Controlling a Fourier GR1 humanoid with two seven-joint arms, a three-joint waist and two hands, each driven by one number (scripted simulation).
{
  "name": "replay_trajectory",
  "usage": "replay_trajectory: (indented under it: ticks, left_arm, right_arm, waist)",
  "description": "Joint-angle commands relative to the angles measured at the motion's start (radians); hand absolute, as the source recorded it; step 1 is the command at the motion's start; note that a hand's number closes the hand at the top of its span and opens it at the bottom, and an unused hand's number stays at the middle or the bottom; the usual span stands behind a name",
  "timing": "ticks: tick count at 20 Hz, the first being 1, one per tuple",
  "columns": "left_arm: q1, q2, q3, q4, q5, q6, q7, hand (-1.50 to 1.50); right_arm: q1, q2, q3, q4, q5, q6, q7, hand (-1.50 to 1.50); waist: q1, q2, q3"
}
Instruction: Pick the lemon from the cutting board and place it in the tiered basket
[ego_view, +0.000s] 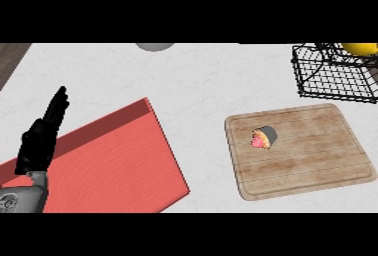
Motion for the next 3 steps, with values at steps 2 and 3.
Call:
replay_trajectory:
  ticks: [2, 3]
  left_arm:
    - [-0.034, -0.023, -0.011, 0.044, -0.017, 0.007, -0.003, 0.00]
    - [-0.005, 0.006, 0.007, 0.020, 0.000, -0.015, -0.006, 0.00]
  right_arm:
    - [0.139, -0.121, -0.106, 0.032, -0.110, 0.128, -0.136, -1.50]
    - [0.204, -0.126, -0.127, 0.045, -0.128, 0.133, -0.184, -1.50]
  waist:
    - [-0.009, 0.007, -0.005]
    - [-0.006, 0.006, -0.005]
